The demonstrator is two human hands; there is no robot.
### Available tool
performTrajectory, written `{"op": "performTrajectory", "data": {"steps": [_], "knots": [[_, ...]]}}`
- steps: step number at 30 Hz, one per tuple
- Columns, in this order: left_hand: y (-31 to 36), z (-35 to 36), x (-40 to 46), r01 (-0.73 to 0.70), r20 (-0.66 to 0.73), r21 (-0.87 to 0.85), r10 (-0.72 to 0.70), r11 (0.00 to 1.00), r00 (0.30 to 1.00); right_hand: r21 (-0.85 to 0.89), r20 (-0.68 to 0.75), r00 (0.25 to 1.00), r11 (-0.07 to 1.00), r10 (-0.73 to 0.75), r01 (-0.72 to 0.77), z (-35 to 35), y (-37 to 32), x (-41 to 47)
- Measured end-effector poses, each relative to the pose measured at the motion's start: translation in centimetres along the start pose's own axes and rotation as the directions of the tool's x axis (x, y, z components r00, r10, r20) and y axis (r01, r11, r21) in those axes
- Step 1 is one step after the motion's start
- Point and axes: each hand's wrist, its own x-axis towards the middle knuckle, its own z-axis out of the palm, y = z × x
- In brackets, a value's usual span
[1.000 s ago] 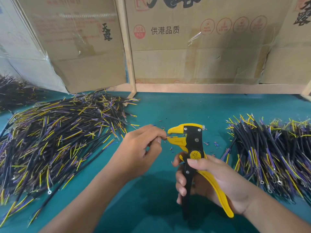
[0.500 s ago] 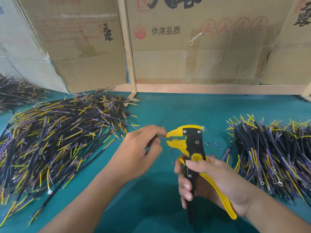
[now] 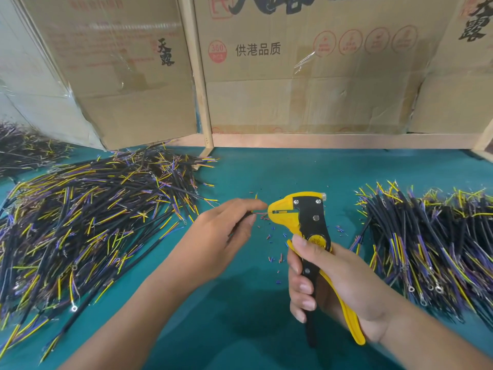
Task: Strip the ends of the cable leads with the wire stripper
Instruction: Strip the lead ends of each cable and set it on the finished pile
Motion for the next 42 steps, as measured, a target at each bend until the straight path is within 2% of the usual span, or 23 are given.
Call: {"op": "performTrajectory", "data": {"steps": [4, 13, 18, 30, 37, 42], "knots": [[-0.4, -0.1, 0.1, -0.021, 0.022, 0.050, 0.020, 0.999, 1.000, -0.005, -0.013, 1.000, 1.000, -0.019, 0.019, 0.0, -0.3, 0.0], [-0.5, 0.2, -0.1, -0.003, -0.046, 0.022, 0.004, 1.000, 0.999, -0.008, -0.015, 1.000, 1.000, -0.008, 0.008, 0.0, -0.3, 0.0], [-0.5, 0.1, 0.0, 0.017, -0.076, 0.041, -0.014, 0.999, 0.997, 0.018, 0.030, 1.000, 1.000, 0.010, -0.010, -0.6, -0.3, 0.0], [0.0, -0.1, -0.2, 0.033, -0.035, -0.016, -0.033, 0.999, 0.999, -0.011, 0.093, 0.993, 0.998, 0.067, -0.066, -1.5, -0.2, 0.3], [0.5, -0.4, 0.0, 0.008, -0.064, -0.020, -0.009, 1.000, 0.998, 0.011, 0.024, 0.997, 0.997, 0.079, -0.080, -1.2, 0.0, 0.4], [0.3, -0.2, -0.2, -0.012, -0.058, -0.041, 0.009, 0.999, 0.998, 0.012, 0.085, 0.995, 0.999, 0.048, -0.049, -1.0, -0.2, 0.1]]}}
